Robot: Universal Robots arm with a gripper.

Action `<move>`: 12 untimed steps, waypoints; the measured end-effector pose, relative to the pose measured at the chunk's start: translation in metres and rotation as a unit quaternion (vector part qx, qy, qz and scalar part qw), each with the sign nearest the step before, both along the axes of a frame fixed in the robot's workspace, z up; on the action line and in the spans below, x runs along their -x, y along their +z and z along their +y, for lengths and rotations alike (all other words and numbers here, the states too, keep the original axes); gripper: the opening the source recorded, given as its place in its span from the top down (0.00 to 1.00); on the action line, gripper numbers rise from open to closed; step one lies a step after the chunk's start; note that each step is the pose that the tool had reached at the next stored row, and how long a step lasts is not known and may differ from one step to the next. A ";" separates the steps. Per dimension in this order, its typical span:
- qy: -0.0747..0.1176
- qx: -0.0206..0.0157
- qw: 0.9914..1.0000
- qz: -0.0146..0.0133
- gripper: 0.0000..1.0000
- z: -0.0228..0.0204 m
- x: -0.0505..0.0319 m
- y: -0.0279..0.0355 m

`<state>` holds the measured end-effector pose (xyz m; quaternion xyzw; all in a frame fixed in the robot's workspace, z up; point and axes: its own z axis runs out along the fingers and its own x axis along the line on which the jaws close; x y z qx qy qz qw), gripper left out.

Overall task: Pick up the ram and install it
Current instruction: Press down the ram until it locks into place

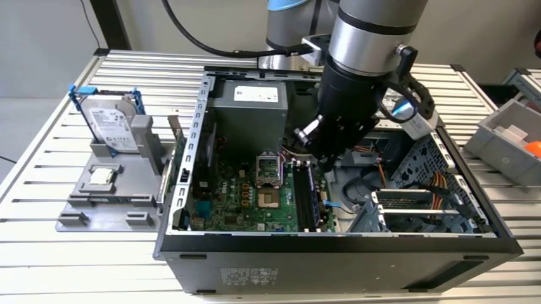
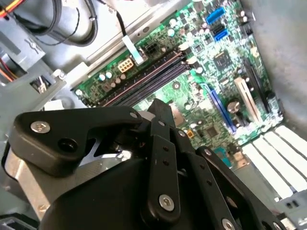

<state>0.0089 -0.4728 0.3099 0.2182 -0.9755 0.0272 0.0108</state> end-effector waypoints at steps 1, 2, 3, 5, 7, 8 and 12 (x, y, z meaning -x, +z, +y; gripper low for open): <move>0.009 0.000 1.000 0.000 1.00 0.0000 0.0000 0.0000; 0.018 0.000 1.000 0.000 1.00 0.0000 0.0000 -0.0001; 0.027 0.000 1.000 0.000 1.00 0.0000 0.0000 -0.0001; 0.045 0.000 0.999 0.000 1.00 0.0000 0.0000 -0.0001; 0.063 0.000 0.998 0.000 1.00 0.0001 0.0000 -0.0009; 0.072 0.000 0.997 0.000 1.00 0.0001 0.0000 -0.0013; 0.100 0.001 0.995 0.000 1.00 0.0000 -0.0021 -0.0075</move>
